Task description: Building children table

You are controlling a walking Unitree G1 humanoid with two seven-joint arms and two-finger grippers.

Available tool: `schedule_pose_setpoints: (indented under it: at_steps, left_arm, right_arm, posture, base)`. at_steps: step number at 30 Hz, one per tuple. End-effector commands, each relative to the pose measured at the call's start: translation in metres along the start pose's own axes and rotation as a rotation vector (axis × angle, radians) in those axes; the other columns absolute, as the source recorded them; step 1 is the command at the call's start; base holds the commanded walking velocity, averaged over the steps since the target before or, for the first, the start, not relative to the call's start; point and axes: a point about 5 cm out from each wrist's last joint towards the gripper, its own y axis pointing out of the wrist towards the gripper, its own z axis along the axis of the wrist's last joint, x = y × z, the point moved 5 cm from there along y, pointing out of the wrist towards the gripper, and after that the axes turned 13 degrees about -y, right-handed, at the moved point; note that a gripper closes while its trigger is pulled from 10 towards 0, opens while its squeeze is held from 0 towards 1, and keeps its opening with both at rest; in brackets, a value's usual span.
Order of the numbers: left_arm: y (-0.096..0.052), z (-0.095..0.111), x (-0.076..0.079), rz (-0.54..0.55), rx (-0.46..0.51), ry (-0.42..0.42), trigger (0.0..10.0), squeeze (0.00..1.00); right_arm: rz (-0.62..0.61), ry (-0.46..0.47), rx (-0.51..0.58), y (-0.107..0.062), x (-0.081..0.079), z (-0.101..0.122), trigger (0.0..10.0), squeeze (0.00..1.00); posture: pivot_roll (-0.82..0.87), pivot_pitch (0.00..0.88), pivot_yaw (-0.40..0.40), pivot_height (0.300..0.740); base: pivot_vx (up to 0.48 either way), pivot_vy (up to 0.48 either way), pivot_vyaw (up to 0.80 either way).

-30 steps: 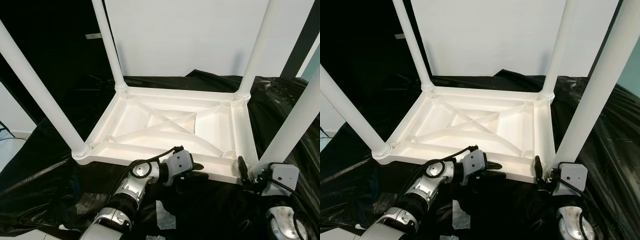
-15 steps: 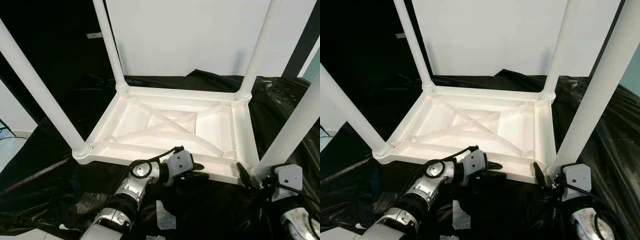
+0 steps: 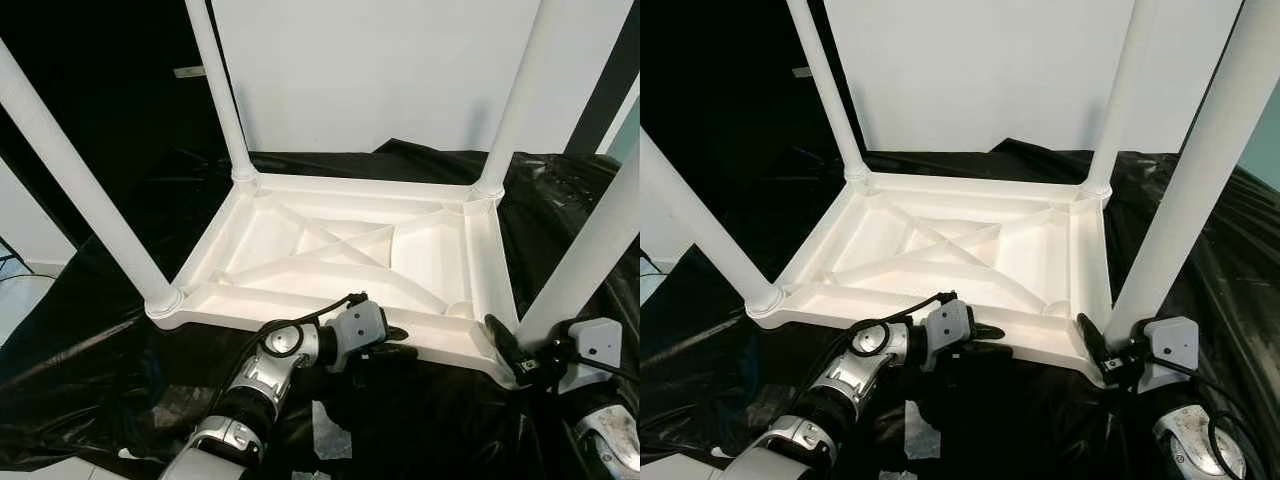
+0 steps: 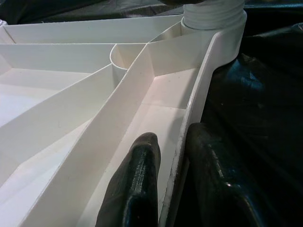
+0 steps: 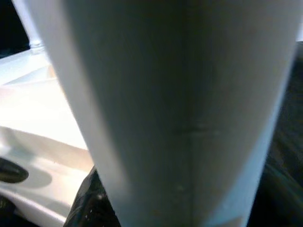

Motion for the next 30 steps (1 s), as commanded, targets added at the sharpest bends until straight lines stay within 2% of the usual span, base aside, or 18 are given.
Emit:
schedule_pose_setpoints:
  at_steps: [1, 2, 4, 6, 7, 8, 12, 21, 22, 23, 24, 27, 28, 30]
  left_arm:
    - [0.001, -0.036, -0.003, 0.171, -0.074, -0.12, 10.0, 0.0]
    - [0.001, -0.036, -0.003, 0.172, -0.074, -0.12, 10.0, 0.0]
    - [0.001, -0.036, -0.003, 0.172, -0.074, -0.12, 10.0, 0.0]
    - [0.002, -0.035, -0.004, 0.171, -0.073, -0.119, 10.0, 0.0]
    - [0.002, -0.035, -0.004, 0.171, -0.073, -0.119, 10.0, 0.0]
    - [0.002, -0.035, -0.004, 0.171, -0.073, -0.118, 10.0, 0.0]
    - [0.003, -0.034, -0.005, 0.172, -0.07, -0.117, 10.0, 0.0]
    - [0.002, -0.034, -0.005, 0.172, -0.072, -0.113, 10.0, 0.0]
    - [0.002, -0.034, -0.005, 0.172, -0.072, -0.113, 10.0, 0.0]
    - [0.002, -0.034, -0.005, 0.172, -0.072, -0.113, 10.0, 0.0]
    - [0.003, -0.033, -0.006, 0.173, -0.072, -0.113, 10.0, 0.0]
    - [0.003, -0.033, -0.006, 0.173, -0.071, -0.112, 10.0, 0.0]
    - [0.003, -0.033, -0.006, 0.173, -0.07, -0.112, 10.0, 0.0]
    - [0.004, -0.033, -0.006, 0.172, -0.07, -0.112, 10.0, 0.0]
  right_arm:
    - [0.08, 0.081, -0.038, -0.001, -0.031, -0.008, 0.0, 0.0]
    - [0.067, 0.114, -0.052, 0.0, -0.035, -0.01, 0.0, 0.0]
    - [0.067, 0.114, -0.052, 0.0, -0.035, -0.01, 0.0, 0.0]
    - [-0.025, 0.16, -0.087, 0.002, -0.036, -0.016, 0.0, 0.0]
    - [-0.025, 0.16, -0.087, 0.002, -0.036, -0.016, 0.0, 0.0]
    - [-0.16, 0.142, -0.118, 0.005, -0.029, -0.021, 0.0, 0.0]
    - [-0.264, 0.118, -0.119, 0.005, -0.025, -0.019, 0.0, 0.0]
    - [-0.332, 0.066, -0.125, 0.005, -0.01, -0.019, 0.0, 0.0]
    - [-0.331, 0.056, -0.13, 0.005, -0.009, -0.02, 8.0, 0.0]
    - [-0.331, 0.056, -0.13, 0.005, -0.009, -0.02, 8.0, 0.0]
    - [-0.329, 0.049, -0.134, 0.006, -0.008, -0.02, 10.0, 0.0]
    - [-0.325, 0.035, -0.134, 0.006, -0.006, -0.02, 10.0, 0.0]
    - [-0.318, 0.024, -0.127, 0.006, -0.005, -0.019, 10.0, 1.0]
    - [-0.255, -0.029, -0.081, 0.008, -0.003, -0.01, 10.0, 1.0]
  posture:
    - [-0.13, 0.0, 0.037, 0.74]
    - [-0.13, 0.0, 0.037, 0.74]
    - [-0.13, 0.0, 0.037, 0.74]
    - [-0.13, 0.0, 0.036, 0.74]
    - [-0.13, 0.0, 0.036, 0.74]
    - [-0.13, 0.0, 0.036, 0.74]
    - [-0.13, 0.0, 0.037, 0.74]
    - [-0.14, 0.0, 0.039, 0.74]
    - [-0.14, 0.0, 0.039, 0.74]
    - [-0.14, 0.0, 0.039, 0.74]
    - [-0.14, 0.0, 0.039, 0.74]
    - [-0.14, 0.0, 0.04, 0.74]
    - [-0.14, 0.0, 0.041, 0.74]
    - [-0.15, 0.0, 0.044, 0.74]
  base:
    - [0.0, 0.0, 0.0]
    - [0.0, 0.0, 0.0]
    - [0.0, 0.0, 0.0]
    - [0.0, 0.0, 0.0]
    - [0.0, 0.0, 0.0]
    - [0.0, 0.0, 0.0]
    - [0.0, 0.0, 0.0]
    - [0.0, 0.0, 0.0]
    - [0.0, 0.0, 0.0]
    - [0.0, 0.0, 0.0]
    - [0.0, 0.0, 0.0]
    - [0.0, 0.0, 0.0]
    - [0.0, 0.0, 0.0]
    - [0.0, 0.0, 0.0]
